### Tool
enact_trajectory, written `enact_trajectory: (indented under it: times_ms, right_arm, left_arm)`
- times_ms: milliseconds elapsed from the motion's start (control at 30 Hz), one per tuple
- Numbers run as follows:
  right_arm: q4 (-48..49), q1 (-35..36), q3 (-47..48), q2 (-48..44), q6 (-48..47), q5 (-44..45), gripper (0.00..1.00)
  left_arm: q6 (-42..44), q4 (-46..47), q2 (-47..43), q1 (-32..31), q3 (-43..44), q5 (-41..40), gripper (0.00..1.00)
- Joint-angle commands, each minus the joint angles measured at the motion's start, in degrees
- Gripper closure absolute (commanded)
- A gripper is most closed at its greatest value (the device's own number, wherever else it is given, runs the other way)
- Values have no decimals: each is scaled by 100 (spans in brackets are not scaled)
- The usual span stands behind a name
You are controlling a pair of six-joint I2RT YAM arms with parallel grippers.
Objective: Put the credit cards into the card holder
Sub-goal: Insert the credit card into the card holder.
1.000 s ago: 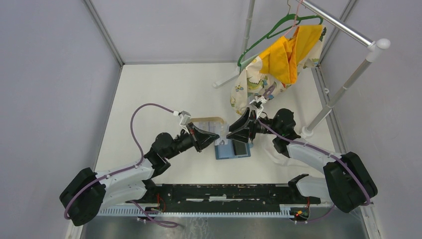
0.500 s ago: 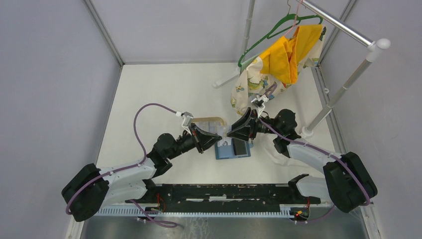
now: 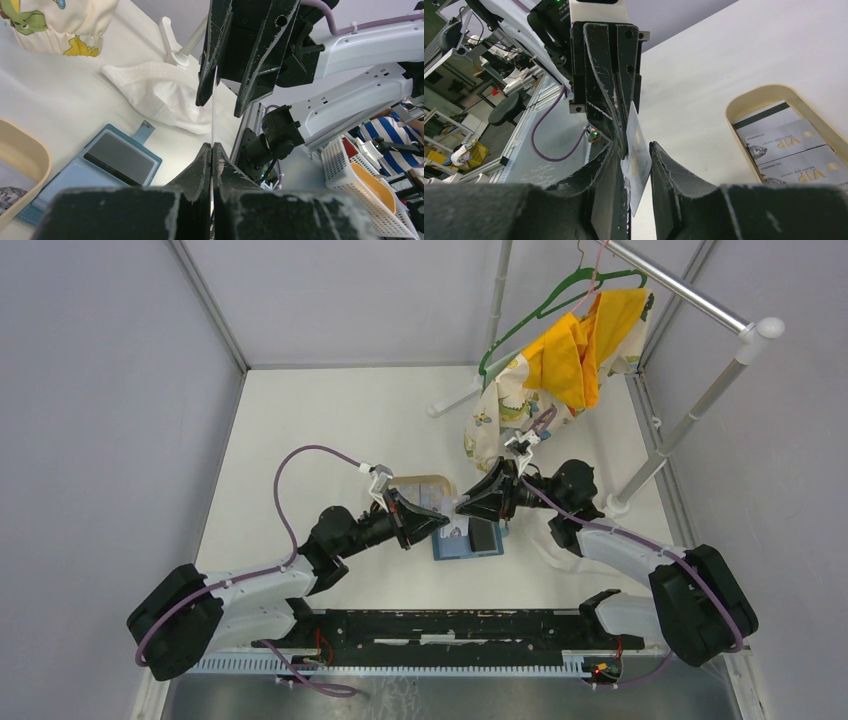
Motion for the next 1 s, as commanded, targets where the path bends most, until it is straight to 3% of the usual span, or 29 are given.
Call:
enact_trajectory:
  times_ms: [0,133,233,333,433,633,767,967]
  right_arm:
    - [246,21,89,24,-75,-91,68]
    - [194,15,140,18,-144,-178,79]
    - [123,13,176,6,-261,-242,100]
    - [-328,10,299,-35,-612,-305,100]
    - [-1646,-28,595,-90,-1601,-241,100]
    - [-3689,-298,959,101,-3371,-385,100]
    - [-5499,-317,1207,433,-4770,-277,100]
    - [-3902,-691,270,468,-3401,28,100]
  left_arm:
    - [-120,388,10,-42,223,201,98]
    - [-91,305,1,-39,231,198,98]
    - [-61,213,-6,-37,236,135,98]
    - [34,-182,-99,-41,314,-61,79]
    - [307,-1422,-458,-40,501,-588,56]
    - [837,-3706,-1712,-42,693,-2119,33]
    - [766,-4262,-1999,-39,590,-2446,30]
    - [228,-3497,-1321,-42,356,-1811,33]
